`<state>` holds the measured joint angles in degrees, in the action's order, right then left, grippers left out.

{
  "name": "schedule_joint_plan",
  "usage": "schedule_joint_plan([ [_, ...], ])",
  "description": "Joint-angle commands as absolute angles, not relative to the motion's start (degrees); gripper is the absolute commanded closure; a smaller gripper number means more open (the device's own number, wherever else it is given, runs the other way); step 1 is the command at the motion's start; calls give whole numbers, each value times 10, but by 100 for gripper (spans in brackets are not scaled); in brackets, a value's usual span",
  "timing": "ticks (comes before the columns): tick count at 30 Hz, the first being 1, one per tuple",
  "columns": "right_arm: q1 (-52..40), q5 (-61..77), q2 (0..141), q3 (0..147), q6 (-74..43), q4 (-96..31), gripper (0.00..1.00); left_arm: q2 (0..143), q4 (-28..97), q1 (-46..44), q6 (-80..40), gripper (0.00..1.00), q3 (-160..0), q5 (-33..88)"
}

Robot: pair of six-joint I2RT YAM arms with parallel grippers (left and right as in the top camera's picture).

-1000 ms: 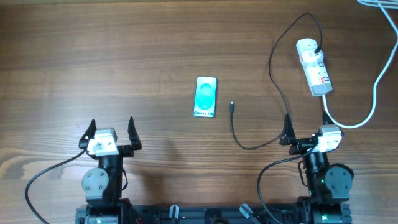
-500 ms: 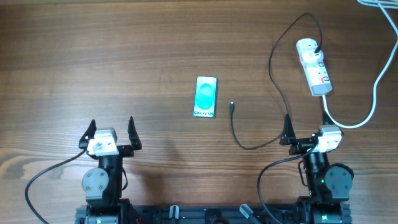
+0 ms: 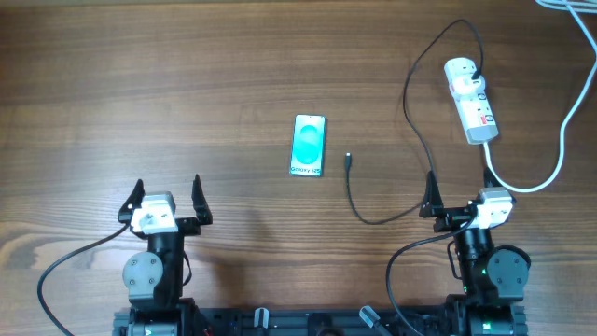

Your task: Plug charger to phone and switch on socket

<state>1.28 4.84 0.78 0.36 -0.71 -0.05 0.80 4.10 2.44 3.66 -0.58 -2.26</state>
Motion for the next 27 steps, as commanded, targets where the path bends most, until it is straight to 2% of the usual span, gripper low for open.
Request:
schedule_joint_plan([
  [1,10,43,6,3,0,1,0,4,41,29,39,0,-3,-17],
  [4,10,43,6,3,0,1,0,4,8,26,-203,0,-3,313],
  [5,10,43,6,3,0,1,0,4,-10,26,-238,0,-3,365],
  [8,10,43,6,3,0,1,0,4,-110,26,-281,0,-3,386],
  [10,10,43,6,3,0,1,0,4,-357,26,-292,0,-4,378],
  [12,10,43,6,3,0,1,0,4,-504,26,-297,0,-30,280],
  [13,10,43,6,3,0,1,0,4,-499,26,-305,0,-61,239],
  [15,10,43,6,3,0,1,1,8,-408,26,-305,0,-138,231],
  [17,10,43,6,3,0,1,0,55,-90,26,-268,0,-308,280],
  [18,10,43,6,3,0,1,0,105,107,26,-216,0,-410,272],
  [19,10,43,6,3,0,1,0,179,294,26,-180,0,-521,206],
  [21,10,43,6,3,0,1,0,303,482,26,-152,0,-674,135],
  [24,10,43,6,3,0,1,0,430,588,26,-157,0,-825,161],
  [27,10,43,6,3,0,1,0,483,575,26,-165,0,-849,295],
])
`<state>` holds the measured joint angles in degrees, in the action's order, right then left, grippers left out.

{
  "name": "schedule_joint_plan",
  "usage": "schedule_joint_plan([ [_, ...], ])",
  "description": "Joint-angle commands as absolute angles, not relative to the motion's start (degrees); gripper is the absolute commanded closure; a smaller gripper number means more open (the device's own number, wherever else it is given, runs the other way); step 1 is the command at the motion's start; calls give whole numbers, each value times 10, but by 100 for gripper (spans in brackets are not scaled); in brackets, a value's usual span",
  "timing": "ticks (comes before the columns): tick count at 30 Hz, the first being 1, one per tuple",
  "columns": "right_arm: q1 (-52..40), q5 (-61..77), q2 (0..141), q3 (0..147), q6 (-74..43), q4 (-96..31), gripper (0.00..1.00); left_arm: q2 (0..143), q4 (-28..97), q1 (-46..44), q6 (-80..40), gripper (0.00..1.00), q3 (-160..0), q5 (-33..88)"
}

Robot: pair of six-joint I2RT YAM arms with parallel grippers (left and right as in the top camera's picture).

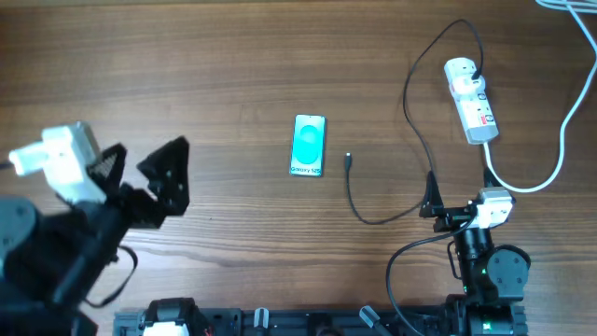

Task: Plug charger to phone and switch on socket
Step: 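Move the left gripper over the light-blue smartphone on the table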

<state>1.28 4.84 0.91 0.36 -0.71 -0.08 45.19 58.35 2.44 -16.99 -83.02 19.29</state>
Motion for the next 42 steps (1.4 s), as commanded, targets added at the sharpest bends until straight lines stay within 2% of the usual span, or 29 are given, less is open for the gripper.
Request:
schedule_joint_plan([
  [1,10,43,6,3,0,1,0,512,579,22,-183,0,-849,315],
  [5,10,43,6,3,0,1,0,658,605,-77,-184,0,-872,293],
  [9,10,43,6,3,0,1,0,892,710,-240,-250,0,-993,26],
  [12,10,43,6,3,0,1,0,1005,694,-292,-249,0,-1011,-25],
  [21,10,43,6,3,0,1,0,1148,616,-308,-249,0,-1011,-24],
  [26,10,43,6,3,0,1,0,1182,603,-309,-307,0,-1011,-24],
  [32,10,43,6,3,0,1,0,1225,585,-340,-307,0,-1011,-25],
  [42,10,43,6,3,0,1,0,1269,569,-339,-274,0,-1010,-36],
])
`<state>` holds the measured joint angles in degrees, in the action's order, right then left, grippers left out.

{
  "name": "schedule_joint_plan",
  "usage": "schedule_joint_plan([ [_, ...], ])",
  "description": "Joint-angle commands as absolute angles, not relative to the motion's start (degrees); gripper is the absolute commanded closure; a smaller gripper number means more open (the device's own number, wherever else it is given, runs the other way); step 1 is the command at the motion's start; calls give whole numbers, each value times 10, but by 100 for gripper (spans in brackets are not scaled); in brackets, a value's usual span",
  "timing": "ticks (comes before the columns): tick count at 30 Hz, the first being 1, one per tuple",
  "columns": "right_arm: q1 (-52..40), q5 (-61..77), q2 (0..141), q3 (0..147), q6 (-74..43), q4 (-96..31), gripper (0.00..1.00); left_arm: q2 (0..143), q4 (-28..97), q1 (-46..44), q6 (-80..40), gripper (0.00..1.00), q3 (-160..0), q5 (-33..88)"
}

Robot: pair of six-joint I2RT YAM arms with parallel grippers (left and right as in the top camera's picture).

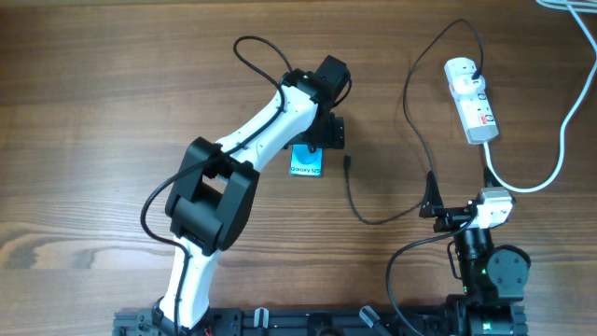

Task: Plug charger to phone and switch on socket
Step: 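Move the left gripper over the light-blue smartphone on the table, then lower the left gripper and close it on the phone's top edge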

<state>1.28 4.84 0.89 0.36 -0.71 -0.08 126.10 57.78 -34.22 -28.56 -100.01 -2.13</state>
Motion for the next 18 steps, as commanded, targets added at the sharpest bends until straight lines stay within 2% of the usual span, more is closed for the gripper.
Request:
schedule_joint_plan([
  [1,10,43,6,3,0,1,0,1270,563,-339,-274,0,-1010,-36],
  [6,10,43,6,3,0,1,0,1274,560,-339,-274,0,-1009,-89],
  [18,10,43,6,3,0,1,0,1278,513,-339,-272,0,-965,-56],
])
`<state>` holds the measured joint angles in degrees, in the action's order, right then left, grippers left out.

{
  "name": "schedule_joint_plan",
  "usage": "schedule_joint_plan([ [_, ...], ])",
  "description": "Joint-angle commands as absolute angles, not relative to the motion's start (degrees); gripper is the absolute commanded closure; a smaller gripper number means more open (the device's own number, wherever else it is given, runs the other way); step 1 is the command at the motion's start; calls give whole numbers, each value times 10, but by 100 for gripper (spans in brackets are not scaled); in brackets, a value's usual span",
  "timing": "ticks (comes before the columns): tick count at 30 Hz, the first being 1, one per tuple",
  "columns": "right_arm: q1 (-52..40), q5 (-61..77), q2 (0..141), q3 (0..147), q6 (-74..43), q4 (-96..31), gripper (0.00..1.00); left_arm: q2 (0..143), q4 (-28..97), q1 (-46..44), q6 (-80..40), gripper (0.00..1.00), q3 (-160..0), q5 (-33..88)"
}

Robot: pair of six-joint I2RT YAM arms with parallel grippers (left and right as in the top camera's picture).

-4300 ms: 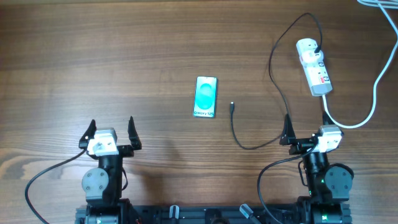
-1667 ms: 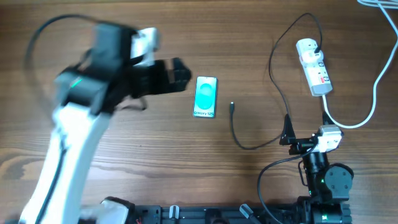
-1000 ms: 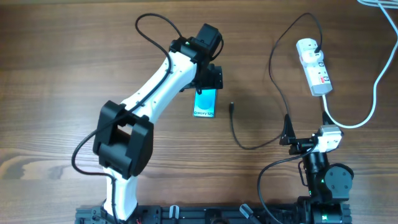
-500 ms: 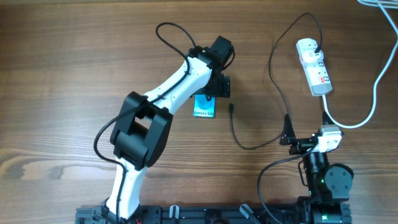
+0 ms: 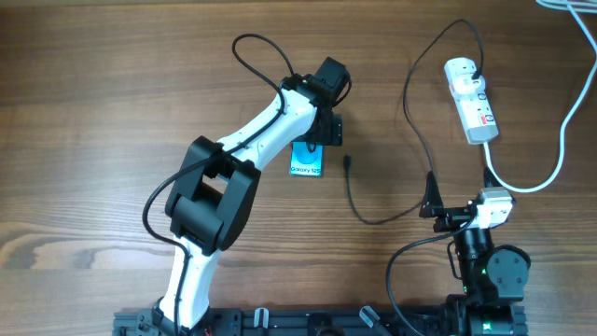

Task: Plug charger to phone and switch on socket
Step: 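Lower the left gripper and close it on the phone's top edge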

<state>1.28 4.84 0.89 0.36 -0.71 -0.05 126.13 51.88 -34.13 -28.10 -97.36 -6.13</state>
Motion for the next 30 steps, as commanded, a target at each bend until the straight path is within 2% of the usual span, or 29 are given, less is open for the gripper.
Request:
schedule_joint_plan([
  [1,10,43,6,3,-1,1,0,1280,513,-339,-272,0,-965,-56],
  [9,10,43,6,3,0,1,0,1311,517,-334,-270,0,-963,-39],
  [13,10,43,6,3,-1,1,0,1311,522,-327,-227,0,-963,15],
  [21,10,43,6,3,0,1,0,1311,525,-323,-229,0,-963,15],
  [25,10,43,6,3,0,1,0,1311,529,-324,-230,9,-963,15],
  [30,10,43,6,3,0,1,1,1311,534,-324,-234,12,-963,15],
])
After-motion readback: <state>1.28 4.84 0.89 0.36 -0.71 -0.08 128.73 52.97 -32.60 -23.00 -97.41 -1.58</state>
